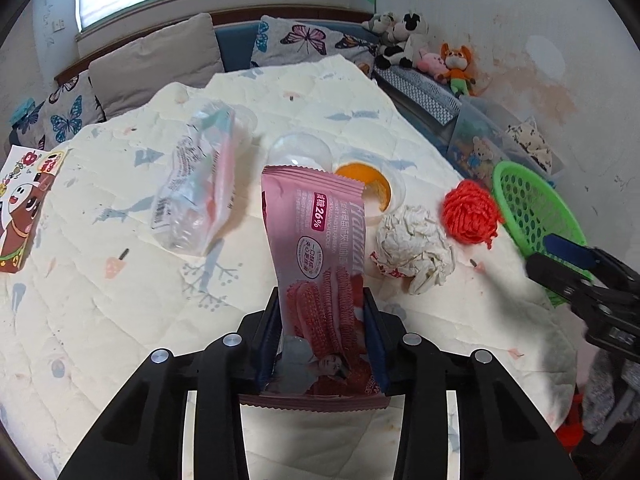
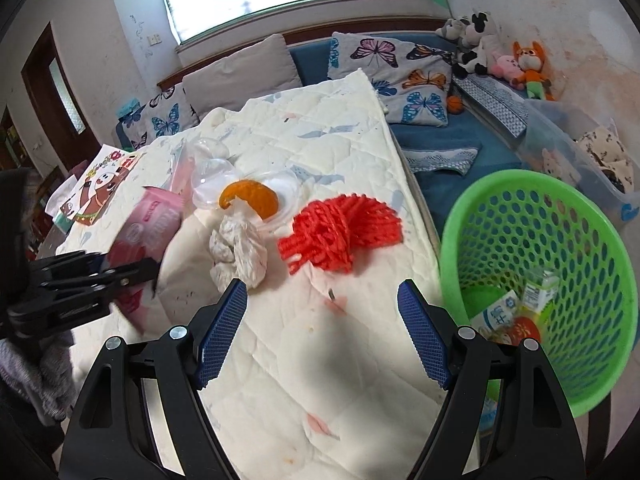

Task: Collect trash
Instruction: 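Grasp the pink wrapper with the left tool while the right tool grasps the red mesh ball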

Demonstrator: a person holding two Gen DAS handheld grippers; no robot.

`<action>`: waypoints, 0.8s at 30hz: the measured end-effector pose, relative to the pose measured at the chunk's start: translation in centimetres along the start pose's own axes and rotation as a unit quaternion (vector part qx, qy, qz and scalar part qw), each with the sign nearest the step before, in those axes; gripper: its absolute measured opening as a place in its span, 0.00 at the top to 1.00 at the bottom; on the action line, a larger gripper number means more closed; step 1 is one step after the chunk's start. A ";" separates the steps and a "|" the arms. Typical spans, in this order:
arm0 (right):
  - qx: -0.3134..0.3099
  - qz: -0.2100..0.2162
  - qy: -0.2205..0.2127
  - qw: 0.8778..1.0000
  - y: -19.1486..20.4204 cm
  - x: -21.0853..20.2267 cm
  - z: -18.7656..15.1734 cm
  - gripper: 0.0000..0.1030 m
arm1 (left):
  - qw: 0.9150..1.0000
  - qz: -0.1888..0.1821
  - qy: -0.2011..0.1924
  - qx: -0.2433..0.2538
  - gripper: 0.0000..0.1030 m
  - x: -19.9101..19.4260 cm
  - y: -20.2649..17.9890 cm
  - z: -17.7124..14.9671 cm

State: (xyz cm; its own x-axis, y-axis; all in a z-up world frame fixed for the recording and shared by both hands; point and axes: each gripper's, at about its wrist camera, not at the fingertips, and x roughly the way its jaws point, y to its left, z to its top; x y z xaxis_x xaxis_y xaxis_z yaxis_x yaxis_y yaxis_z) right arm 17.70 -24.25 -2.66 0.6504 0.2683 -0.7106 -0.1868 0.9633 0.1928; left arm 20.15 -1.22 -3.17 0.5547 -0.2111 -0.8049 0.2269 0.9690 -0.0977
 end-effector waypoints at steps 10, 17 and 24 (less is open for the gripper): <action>-0.002 -0.004 0.008 1.000 0.5 3.3 1.6 0.32 | 1.000 -0.003 -0.027 -0.004 0.64 -2.4 1.1 1.1; 0.009 -0.015 0.018 1.000 0.2 5.7 2.4 0.43 | 1.000 -0.005 -0.029 -0.008 0.64 -2.6 1.5 1.6; 0.018 -0.013 0.022 1.000 -0.4 6.1 2.1 0.57 | 1.000 -0.006 -0.028 -0.009 0.64 -2.5 1.4 1.6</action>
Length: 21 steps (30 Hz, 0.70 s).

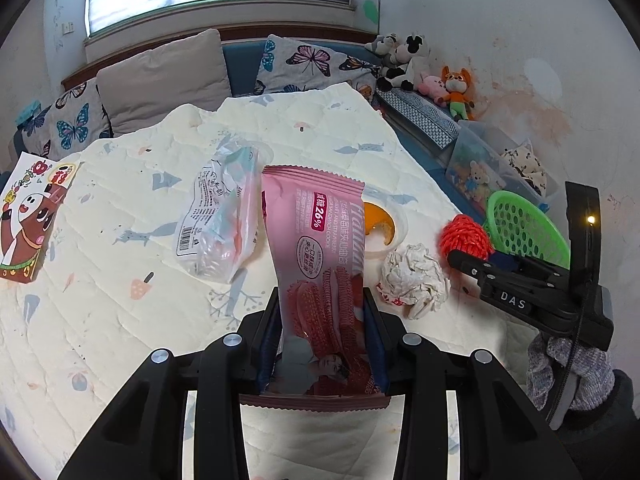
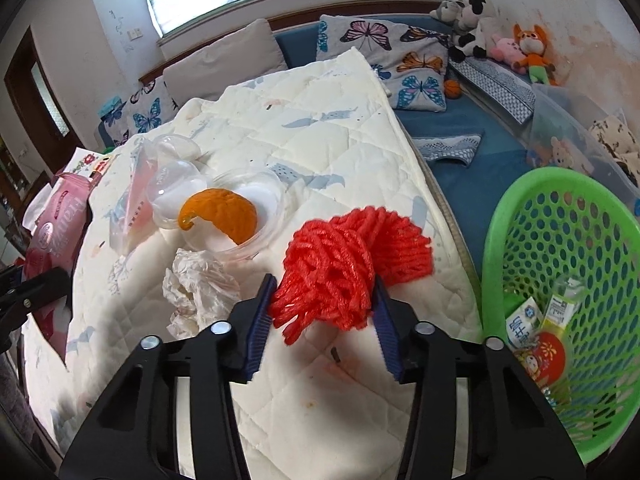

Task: Collect trash
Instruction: 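Grasp the pink wrapper with the left tool while the right tool grasps the red mesh ball, then drop the red mesh ball into the basket with the right tool while the left drops the wrapper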

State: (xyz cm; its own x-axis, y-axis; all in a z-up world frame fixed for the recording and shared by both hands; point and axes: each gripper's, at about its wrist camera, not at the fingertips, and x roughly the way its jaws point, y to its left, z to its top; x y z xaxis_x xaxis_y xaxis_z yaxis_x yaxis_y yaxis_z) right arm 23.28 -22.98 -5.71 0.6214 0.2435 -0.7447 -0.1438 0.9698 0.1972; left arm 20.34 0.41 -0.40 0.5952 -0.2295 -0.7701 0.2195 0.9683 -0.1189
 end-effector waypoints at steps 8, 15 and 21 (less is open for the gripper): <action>-0.004 -0.001 -0.020 1.000 -0.4 -2.5 -0.7 0.63 | 1.000 -0.007 -0.002 0.005 0.64 -0.1 -1.1 0.0; -0.001 -0.001 -0.037 0.999 -1.2 -5.2 -1.7 0.63 | 1.000 -0.015 -0.007 0.018 0.64 -0.7 -2.8 0.3; 0.003 -0.010 -0.052 0.999 -2.5 -7.8 -2.5 0.63 | 0.999 -0.028 -0.008 0.034 0.64 -0.9 -5.2 0.5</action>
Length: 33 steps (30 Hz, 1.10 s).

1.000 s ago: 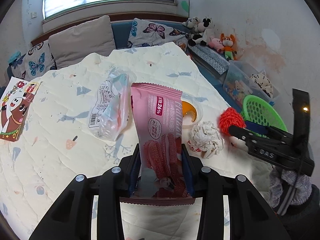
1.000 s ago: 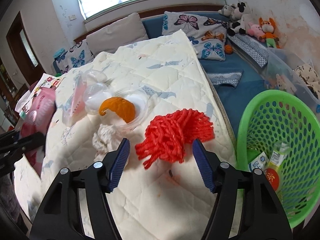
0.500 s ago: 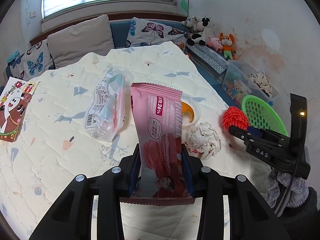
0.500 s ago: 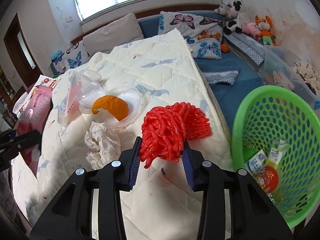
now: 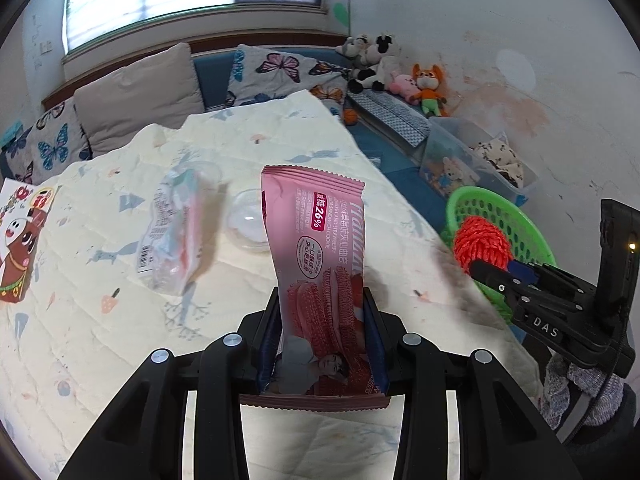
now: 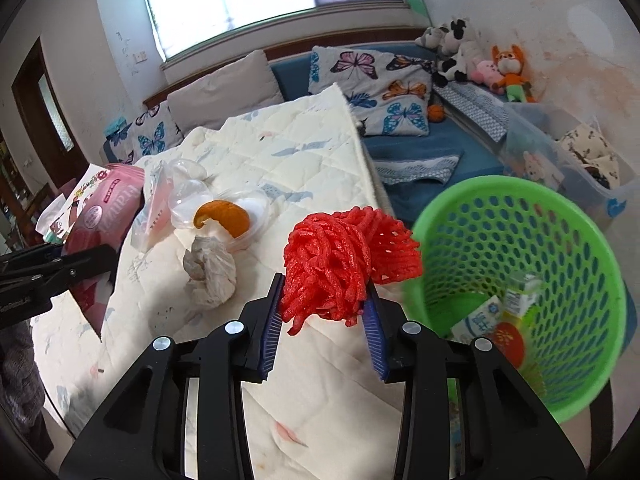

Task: Collect trash
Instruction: 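Drop the red mesh ball into the basket with the right tool while the left drops the wrapper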

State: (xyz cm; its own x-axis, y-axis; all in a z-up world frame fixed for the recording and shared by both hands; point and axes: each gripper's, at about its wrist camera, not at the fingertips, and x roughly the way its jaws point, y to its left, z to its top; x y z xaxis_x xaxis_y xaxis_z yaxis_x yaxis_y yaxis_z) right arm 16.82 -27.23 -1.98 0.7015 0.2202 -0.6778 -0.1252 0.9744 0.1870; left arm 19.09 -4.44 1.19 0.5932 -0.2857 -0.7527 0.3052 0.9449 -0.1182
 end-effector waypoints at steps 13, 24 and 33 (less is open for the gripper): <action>0.027 -0.054 -0.008 0.998 -6.0 -3.7 -1.5 0.63 | 0.999 -0.031 0.000 0.040 0.64 0.8 -6.4 1.3; 0.073 -0.086 0.004 0.994 -11.5 -4.2 -3.1 0.58 | 0.996 -0.052 0.006 0.071 0.64 2.1 -11.7 3.2; 0.096 -0.095 0.000 0.991 -13.9 -5.0 -4.0 0.41 | 0.993 -0.060 0.016 0.096 0.64 3.8 -14.9 4.2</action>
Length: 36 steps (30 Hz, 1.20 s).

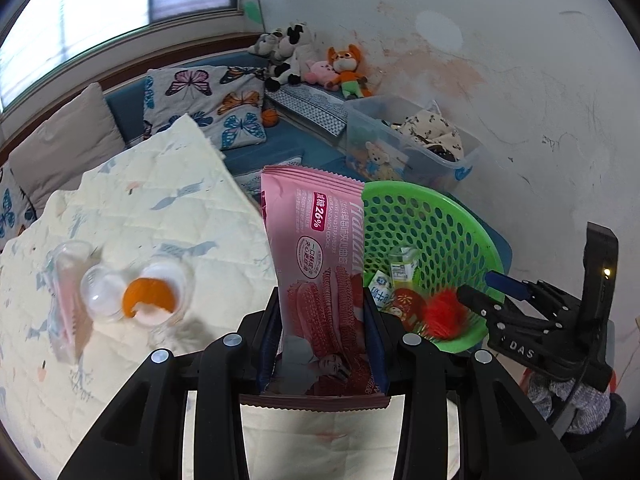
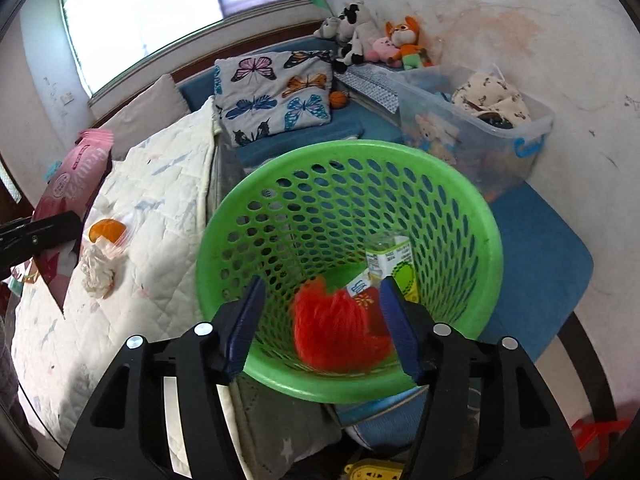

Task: Collect trash
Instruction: 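Drop the red mesh ball into the basket with the right tool while the left drops the wrapper, then move both tools back to the table toward the tissue and plastic bag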

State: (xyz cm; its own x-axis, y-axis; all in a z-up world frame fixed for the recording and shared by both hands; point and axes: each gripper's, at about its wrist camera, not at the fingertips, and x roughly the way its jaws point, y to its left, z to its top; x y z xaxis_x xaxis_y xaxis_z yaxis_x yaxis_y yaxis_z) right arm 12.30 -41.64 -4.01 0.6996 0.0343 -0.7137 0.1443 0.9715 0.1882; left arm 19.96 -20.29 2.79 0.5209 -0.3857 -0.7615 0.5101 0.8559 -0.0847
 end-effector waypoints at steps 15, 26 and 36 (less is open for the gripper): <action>0.011 0.001 -0.014 1.000 -2.1 -2.5 -0.8 0.31 | 0.999 -0.014 0.025 0.028 0.62 4.4 -3.9 2.0; 0.019 0.002 -0.012 1.000 -3.0 -3.1 -1.3 0.31 | 0.998 -0.018 0.036 0.041 0.52 7.3 -6.1 2.5; 0.019 0.006 -0.012 1.000 -2.9 -3.3 -1.5 0.31 | 0.999 -0.029 0.016 0.034 0.32 6.1 -5.5 2.4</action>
State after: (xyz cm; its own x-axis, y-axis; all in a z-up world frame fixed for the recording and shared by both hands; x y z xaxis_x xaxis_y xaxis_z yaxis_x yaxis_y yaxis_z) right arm 8.54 -44.19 -3.18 0.7179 0.0392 -0.6950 0.1620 0.9616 0.2216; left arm 22.01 -28.24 0.16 0.4674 -0.4222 -0.7767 0.5847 0.8066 -0.0866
